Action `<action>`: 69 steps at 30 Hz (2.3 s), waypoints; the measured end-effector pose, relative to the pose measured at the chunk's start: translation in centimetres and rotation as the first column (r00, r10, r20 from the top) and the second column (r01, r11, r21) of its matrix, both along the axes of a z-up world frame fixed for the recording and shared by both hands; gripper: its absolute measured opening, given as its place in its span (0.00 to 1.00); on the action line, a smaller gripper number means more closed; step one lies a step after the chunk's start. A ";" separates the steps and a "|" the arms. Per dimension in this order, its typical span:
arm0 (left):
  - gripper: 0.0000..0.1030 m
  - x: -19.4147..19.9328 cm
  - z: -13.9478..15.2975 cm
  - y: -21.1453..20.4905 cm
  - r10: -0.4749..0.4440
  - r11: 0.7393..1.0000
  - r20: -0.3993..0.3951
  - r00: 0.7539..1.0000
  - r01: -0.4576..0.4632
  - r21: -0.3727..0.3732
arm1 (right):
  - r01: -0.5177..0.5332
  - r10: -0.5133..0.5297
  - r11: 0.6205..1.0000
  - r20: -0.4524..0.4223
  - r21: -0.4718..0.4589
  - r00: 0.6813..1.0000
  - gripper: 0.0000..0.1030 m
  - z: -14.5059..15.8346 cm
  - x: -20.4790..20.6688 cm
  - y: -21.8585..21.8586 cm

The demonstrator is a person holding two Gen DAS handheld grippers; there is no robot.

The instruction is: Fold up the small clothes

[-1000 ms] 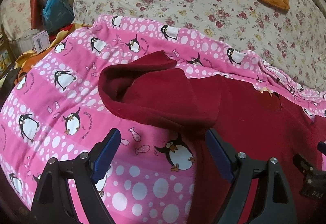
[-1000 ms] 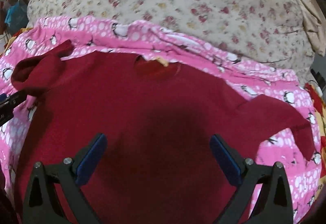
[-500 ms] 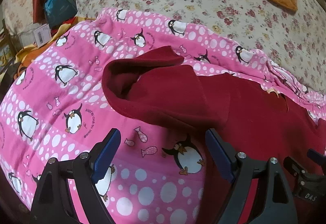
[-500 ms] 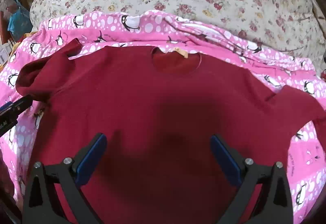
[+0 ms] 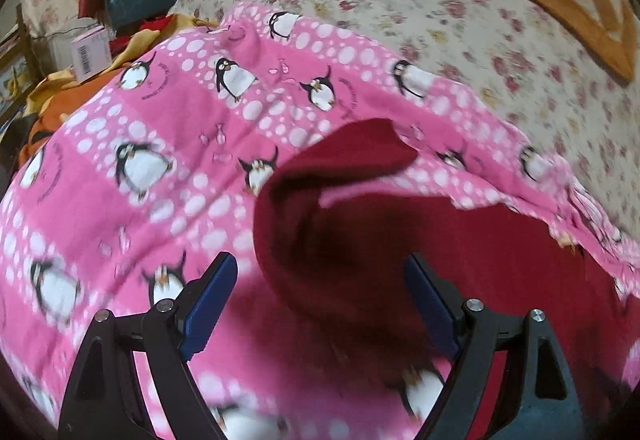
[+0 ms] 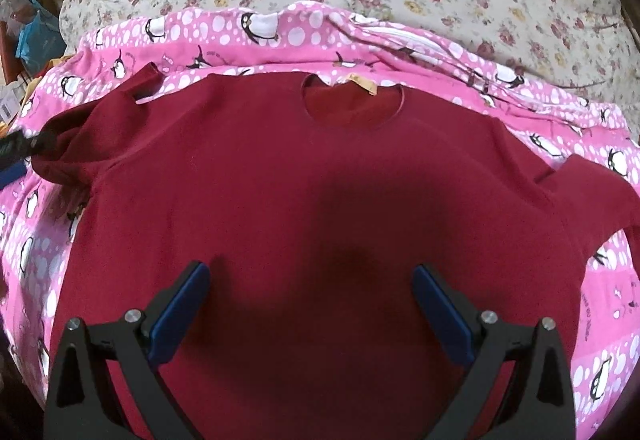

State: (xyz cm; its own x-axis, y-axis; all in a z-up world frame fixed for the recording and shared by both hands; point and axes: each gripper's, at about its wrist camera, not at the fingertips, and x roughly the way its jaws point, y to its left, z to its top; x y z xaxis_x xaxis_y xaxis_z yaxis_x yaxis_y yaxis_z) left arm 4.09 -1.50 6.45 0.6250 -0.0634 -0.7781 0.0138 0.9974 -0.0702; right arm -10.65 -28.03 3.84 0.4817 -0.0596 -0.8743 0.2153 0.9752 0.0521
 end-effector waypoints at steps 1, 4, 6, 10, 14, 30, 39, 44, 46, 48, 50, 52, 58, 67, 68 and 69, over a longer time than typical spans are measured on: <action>0.66 0.6 -0.1 0.1 0.000 1.000 -0.001 1.000 0.000 0.013 | -0.003 0.003 1.000 -0.002 0.002 1.000 1.00 0.0 0.0 0.0; 0.63 3.8 -1.2 0.3 0.017 0.995 -0.023 1.000 -0.015 0.102 | -0.010 0.010 1.000 -0.003 0.018 1.000 1.00 0.0 0.1 -0.3; 0.55 5.7 -2.2 0.3 0.025 0.991 -0.054 0.998 -0.017 0.133 | -0.009 0.009 1.000 -0.006 0.030 1.000 1.00 -0.1 0.3 -0.5; 0.00 8.9 -4.4 0.0 0.020 0.991 -0.127 0.992 -0.003 0.137 | -0.020 0.020 0.999 -0.010 0.028 1.000 1.00 -0.3 0.4 -0.4; 0.00 8.8 -3.5 0.8 0.001 1.000 -0.128 0.992 -0.004 -0.022 | -0.035 0.035 0.999 -0.007 0.026 0.999 1.00 -0.1 0.5 -0.6; 0.00 -5.2 7.1 -11.2 -0.527 0.727 0.107 0.843 0.512 -0.459 | 0.152 -0.158 0.983 0.060 0.105 0.986 1.00 2.3 -2.7 -7.8; 0.03 -9.9 -0.2 -13.9 -0.635 0.746 -0.145 0.759 0.554 -0.368 | 0.196 -0.201 0.975 0.032 0.106 0.979 1.00 2.3 -4.9 -11.5; 0.09 -11.6 2.1 -10.7 -0.598 0.778 -0.085 0.797 0.551 -0.302 | 0.188 -0.195 0.976 0.060 0.109 0.979 1.00 3.5 -6.2 -12.8; 0.10 -11.7 2.0 -9.7 -0.592 0.785 -0.070 0.803 0.554 -0.277 | 0.182 -0.190 0.979 0.086 0.093 0.978 1.00 3.9 -6.5 -13.0; 0.10 -11.5 0.7 -9.3 -0.589 0.784 -0.091 0.803 0.540 -0.306 | 0.149 -0.160 0.982 0.093 0.115 0.983 0.99 4.0 -6.1 -12.5; 0.11 -11.2 -0.7 -9.7 -0.601 0.773 -0.126 0.789 0.534 -0.341 | 0.088 -0.101 0.983 0.078 0.161 0.992 0.95 3.7 -5.3 -11.4; 0.11 -11.3 -1.2 -10.3 -0.624 0.758 -0.125 0.772 0.558 -0.339 | 0.025 -0.042 0.975 0.072 0.219 0.997 0.93 3.3 -4.8 -9.9; 0.17 -11.2 -0.5 -9.6 -0.642 0.718 -0.074 0.763 0.564 -0.408 | -0.071 0.072 0.986 0.001 0.149 0.997 0.69 0.3 -2.1 -5.1; 0.30 -11.3 2.8 -6.8 -0.609 0.711 0.076 0.789 0.586 -0.390 | -0.113 0.115 0.993 0.103 -0.025 0.988 0.06 4.1 -2.9 -5.9; 0.30 -11.1 2.7 -6.6 -0.594 0.732 0.069 0.801 0.574 -0.366 | -0.073 0.078 0.996 0.131 -0.041 0.988 0.06 5.0 -3.3 -7.1; 0.30 -10.9 2.6 -6.4 -0.587 0.742 0.062 0.807 0.567 -0.357 | -0.014 0.025 0.998 0.163 -0.068 0.986 0.06 6.1 -3.8 -8.9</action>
